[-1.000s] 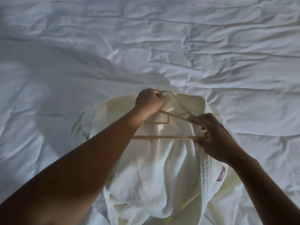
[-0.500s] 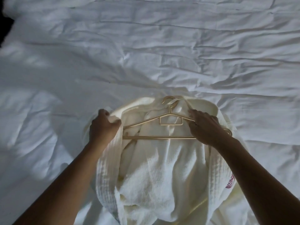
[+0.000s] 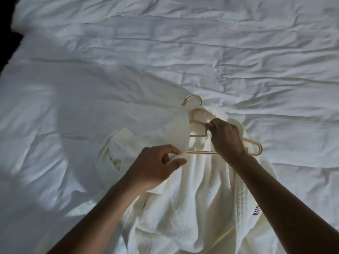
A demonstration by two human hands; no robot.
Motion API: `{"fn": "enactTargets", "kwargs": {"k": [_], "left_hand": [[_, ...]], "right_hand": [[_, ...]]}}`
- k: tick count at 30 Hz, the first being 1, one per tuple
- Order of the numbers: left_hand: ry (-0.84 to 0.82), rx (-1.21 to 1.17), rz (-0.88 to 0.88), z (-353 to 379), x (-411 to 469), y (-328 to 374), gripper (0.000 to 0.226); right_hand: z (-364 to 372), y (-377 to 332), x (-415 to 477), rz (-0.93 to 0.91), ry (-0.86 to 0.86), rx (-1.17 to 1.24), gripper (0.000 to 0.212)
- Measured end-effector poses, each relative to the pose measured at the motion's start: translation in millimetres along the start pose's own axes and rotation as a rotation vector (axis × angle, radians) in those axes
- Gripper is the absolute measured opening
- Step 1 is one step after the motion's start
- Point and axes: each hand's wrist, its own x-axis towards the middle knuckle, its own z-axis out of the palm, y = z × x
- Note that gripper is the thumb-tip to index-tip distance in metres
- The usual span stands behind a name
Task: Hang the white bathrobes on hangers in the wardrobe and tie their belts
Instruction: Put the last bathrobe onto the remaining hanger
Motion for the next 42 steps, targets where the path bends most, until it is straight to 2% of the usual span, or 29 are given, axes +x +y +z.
{"fn": "enactTargets", "kwargs": {"k": [3,4,6,8,9,11,13,15,17,19,21,23,25,27,28,30,32,33,34,35,36,37,39,40,42], "left_hand": [[0.46,0.122,0.093,-14,18,-10,0.035],[0.495,0.23,0.108,-18,27,-13,0.047],[0.3,0.368,0.048,-19,47,-21,0.055],[0.08,0.297,0.012,-14,57,-24,0.037],[0.075,0.268,0.072,-10,57,-26,0.032],[0.171,0.333,0.212,-3,52,-31,0.027],[0.266,0.383,0.294,0,45,-36,0.024],[0.324,0.395,0.332,3,38,-39,0.025],[0.381,0.419,0.333,6,31,-40,0.028],[0.461,0.445,0.301,5,24,-44,0.033],[0.509,0.471,0.253,0,17,-52,0.036],[0.513,0.504,0.225,-2,8,-58,0.036],[0.521,0.442,0.186,1,2,-54,0.033],[0.561,0.217,0.064,7,-4,-41,0.029],[0.584,0.097,0.028,11,-6,-34,0.026],[0.616,0.015,0.065,17,-11,-20,0.021],[0.606,0.005,0.096,19,-16,-7,0.023],[0.58,-0.008,0.086,18,-18,-2,0.025],[0.555,-0.023,0.072,17,-21,2,0.026],[0.53,-0.03,0.053,14,-24,5,0.025],[0.511,-0.028,0.047,12,-27,6,0.021],[0.492,-0.018,0.055,10,-32,6,0.016],[0.448,-0.007,0.106,4,-45,5,0.016],[0.413,0.001,0.157,2,-53,7,0.018],[0.31,-0.01,0.334,-1,-69,16,0.016]], "right_hand": [[-8,-1,-20,-0.045,-0.012,0.138,0.024],[-12,-5,-27,-0.052,-0.01,0.182,0.023],[-20,-10,-38,-0.049,-0.012,0.252,0.021],[-22,-9,-46,-0.019,-0.016,0.278,0.023],[-23,-4,-48,0.013,0.003,0.256,0.024],[-25,15,-46,0.153,0.063,0.084,0.024],[-33,41,-42,0.354,0.083,-0.043,0.053],[-39,67,-38,0.521,-0.047,-0.038,0.07],[-38,88,-43,0.554,-0.279,-0.038,0.066],[-39,103,-52,0.534,-0.34,-0.019,0.051],[-49,108,-66,0.544,-0.181,0.053,0.038],[-63,103,-78,0.592,0.1,0.201,0.022],[-71,88,-91,0.62,0.355,0.387,0.026],[-71,59,-109,0.42,0.407,0.51,0.027],[-67,42,-120,0.252,0.347,0.525,0.026],[-53,8,-145,-0.022,0.076,0.492,0.027],[-34,-19,-162,-0.135,-0.274,0.324,0.034],[-26,-27,-167,-0.142,-0.4,0.215,0.037],[-22,-32,-172,-0.134,-0.433,0.165,0.042],[-26,-34,-175,-0.116,-0.381,0.191,0.05],[-34,-34,-177,-0.069,-0.257,0.287,0.054],[-45,-31,-176,-0.013,-0.081,0.377,0.052],[-65,-22,-172,0.02,0.266,0.428,0.033],[-75,-18,-170,0.009,0.338,0.397,0.033],[-91,-19,-166,-0.08,0.268,0.289,0.059]]}}
